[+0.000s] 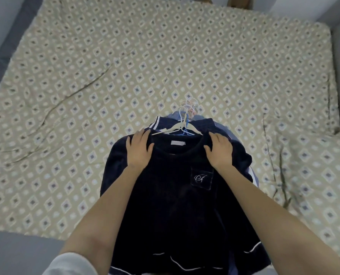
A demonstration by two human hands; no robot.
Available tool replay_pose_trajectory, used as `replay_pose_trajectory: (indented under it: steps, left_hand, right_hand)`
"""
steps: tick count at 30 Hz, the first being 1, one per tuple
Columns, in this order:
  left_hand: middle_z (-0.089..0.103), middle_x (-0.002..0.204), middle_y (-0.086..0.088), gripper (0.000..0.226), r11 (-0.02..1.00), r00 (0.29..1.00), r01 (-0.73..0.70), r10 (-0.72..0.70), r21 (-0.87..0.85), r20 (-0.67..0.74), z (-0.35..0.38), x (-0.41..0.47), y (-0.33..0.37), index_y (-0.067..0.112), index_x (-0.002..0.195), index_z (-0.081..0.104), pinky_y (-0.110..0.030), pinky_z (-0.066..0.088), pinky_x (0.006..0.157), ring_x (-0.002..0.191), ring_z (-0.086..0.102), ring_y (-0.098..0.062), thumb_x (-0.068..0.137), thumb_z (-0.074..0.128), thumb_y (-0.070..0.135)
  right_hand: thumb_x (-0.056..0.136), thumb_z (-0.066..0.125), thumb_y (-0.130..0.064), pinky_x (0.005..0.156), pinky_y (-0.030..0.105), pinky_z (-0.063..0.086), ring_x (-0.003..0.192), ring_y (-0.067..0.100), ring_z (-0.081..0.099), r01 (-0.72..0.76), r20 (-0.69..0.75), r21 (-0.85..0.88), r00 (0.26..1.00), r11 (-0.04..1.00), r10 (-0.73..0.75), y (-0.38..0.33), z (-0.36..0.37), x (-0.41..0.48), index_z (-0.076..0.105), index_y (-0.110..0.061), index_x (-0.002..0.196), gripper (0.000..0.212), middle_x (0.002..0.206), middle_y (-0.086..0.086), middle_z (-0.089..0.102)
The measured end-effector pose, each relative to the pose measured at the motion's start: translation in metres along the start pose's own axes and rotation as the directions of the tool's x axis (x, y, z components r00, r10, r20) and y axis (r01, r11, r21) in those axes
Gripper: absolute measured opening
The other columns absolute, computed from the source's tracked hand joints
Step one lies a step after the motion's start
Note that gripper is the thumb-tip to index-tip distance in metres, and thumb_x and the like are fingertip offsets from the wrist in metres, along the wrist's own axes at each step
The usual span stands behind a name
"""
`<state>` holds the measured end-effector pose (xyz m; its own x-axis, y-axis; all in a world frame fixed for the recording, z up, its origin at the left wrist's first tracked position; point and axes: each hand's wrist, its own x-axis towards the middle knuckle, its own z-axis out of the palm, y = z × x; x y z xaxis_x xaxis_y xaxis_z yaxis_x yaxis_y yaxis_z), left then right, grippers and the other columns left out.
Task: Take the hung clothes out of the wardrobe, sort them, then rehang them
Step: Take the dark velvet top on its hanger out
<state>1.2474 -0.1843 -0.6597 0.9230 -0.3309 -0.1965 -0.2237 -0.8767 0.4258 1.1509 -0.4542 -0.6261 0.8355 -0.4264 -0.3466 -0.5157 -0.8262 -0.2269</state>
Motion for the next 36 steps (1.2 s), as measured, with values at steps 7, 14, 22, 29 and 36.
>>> replay_pose_trajectory:
  steps: [7,14,22,29,36]
  left_hand:
    - [0.017,0.165,-0.002,0.057,0.999,0.999,0.027,-0.028,0.044,0.025,-0.02,-0.046,0.012,0.024,0.156,0.026,-0.048,0.003,0.122,0.152,0.01,-0.023,0.103,0.044,0.037]
    - [0.006,0.166,-0.001,0.061,0.986,0.987,0.156,-0.154,0.05,-0.052,-0.071,-0.111,0.008,0.027,0.158,0.013,-0.047,-0.005,0.121,0.153,0.0,-0.021,0.104,0.037,0.043]
    - [0.01,0.165,-0.002,0.067,0.898,0.852,0.436,-0.431,-0.055,-0.296,-0.137,-0.245,-0.019,0.026,0.157,0.018,-0.047,-0.007,0.12,0.153,0.005,-0.022,0.098,0.023,0.056]
    - [0.012,0.165,-0.003,0.066,0.724,0.596,0.656,-0.67,-0.213,-0.443,-0.17,-0.401,-0.052,0.026,0.158,0.013,-0.049,-0.007,0.12,0.152,0.006,-0.024,0.101,0.043,0.044]
    - [0.007,0.166,-0.001,0.068,0.425,0.223,0.85,-0.826,-0.312,-0.518,-0.169,-0.586,-0.064,0.027,0.158,0.01,-0.05,-0.002,0.121,0.153,0.003,-0.022,0.101,0.043,0.045]
  right_hand:
    - [0.101,0.046,-0.035,0.121,0.046,0.008,0.15,0.029,0.009,0.215,0.073,-0.184,0.976,0.959,-0.205,-0.036,-0.018,-0.025,0.017,-0.022,0.155,0.063,0.162,0.007,0.017]
    - [0.102,0.04,-0.043,0.121,0.047,0.008,0.15,0.031,0.005,0.403,0.098,-0.252,0.915,0.88,-0.391,-0.092,-0.06,-0.046,0.011,-0.025,0.157,0.065,0.163,0.01,0.01]
    - [0.101,0.041,-0.046,0.121,0.049,0.009,0.149,0.033,0.009,0.648,0.15,-0.298,0.757,0.701,-0.636,-0.18,-0.091,-0.117,0.009,-0.024,0.157,0.068,0.163,0.011,0.012]
    - [0.1,0.043,-0.047,0.121,0.047,0.009,0.149,0.029,0.01,0.871,0.223,-0.243,0.479,0.427,-0.849,-0.278,-0.081,-0.232,0.009,-0.025,0.157,0.069,0.162,0.008,0.014]
    - [0.1,0.042,-0.048,0.119,0.045,0.012,0.149,0.029,0.012,0.977,0.33,-0.214,0.089,0.017,-0.94,-0.351,-0.036,-0.399,0.008,-0.027,0.157,0.07,0.162,0.008,0.015]
